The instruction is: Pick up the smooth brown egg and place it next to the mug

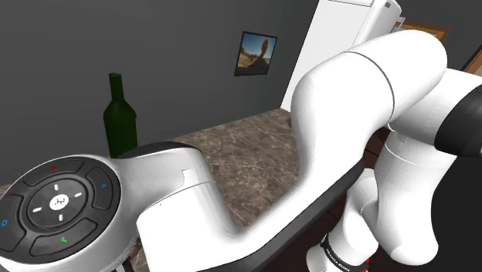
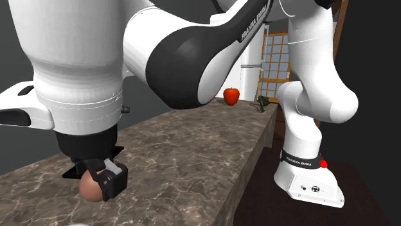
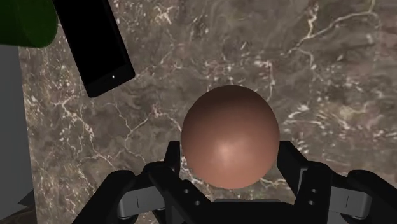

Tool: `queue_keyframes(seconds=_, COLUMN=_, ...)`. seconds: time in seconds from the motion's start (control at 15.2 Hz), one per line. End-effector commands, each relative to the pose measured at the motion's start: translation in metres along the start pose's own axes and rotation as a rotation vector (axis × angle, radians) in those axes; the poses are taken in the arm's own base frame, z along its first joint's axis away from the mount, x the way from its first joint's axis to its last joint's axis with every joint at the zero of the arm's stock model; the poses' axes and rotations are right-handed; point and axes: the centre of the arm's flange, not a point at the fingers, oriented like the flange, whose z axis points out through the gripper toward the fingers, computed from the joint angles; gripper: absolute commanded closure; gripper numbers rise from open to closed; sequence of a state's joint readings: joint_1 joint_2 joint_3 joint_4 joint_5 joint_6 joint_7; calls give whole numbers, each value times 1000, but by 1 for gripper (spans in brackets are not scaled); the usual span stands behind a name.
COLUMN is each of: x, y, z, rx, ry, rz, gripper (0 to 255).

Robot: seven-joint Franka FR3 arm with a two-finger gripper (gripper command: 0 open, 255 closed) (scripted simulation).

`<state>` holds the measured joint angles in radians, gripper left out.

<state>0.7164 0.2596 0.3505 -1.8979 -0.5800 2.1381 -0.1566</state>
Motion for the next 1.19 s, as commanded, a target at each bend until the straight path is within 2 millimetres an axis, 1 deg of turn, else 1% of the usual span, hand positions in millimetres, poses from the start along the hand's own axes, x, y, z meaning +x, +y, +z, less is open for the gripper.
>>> queue_keyframes(seconds=0.0, x=2, y=-3, z=9, rx=0, ry=1, rz=0, gripper=255)
queue_keyframes(seconds=0.53, x=6, y=-18, z=46, rx=0, ry=1, rz=0, gripper=255)
queue_keyframes(seconds=0.99, x=6, y=-18, z=46, rx=0, ry=1, rz=0, gripper=255)
queue_keyframes(seconds=1.06, x=6, y=-18, z=46, rx=0, ry=1, rz=0, gripper=0)
queue_keyframes(seconds=1.12, x=6, y=-18, z=46, rx=0, ry=1, rz=0, gripper=0)
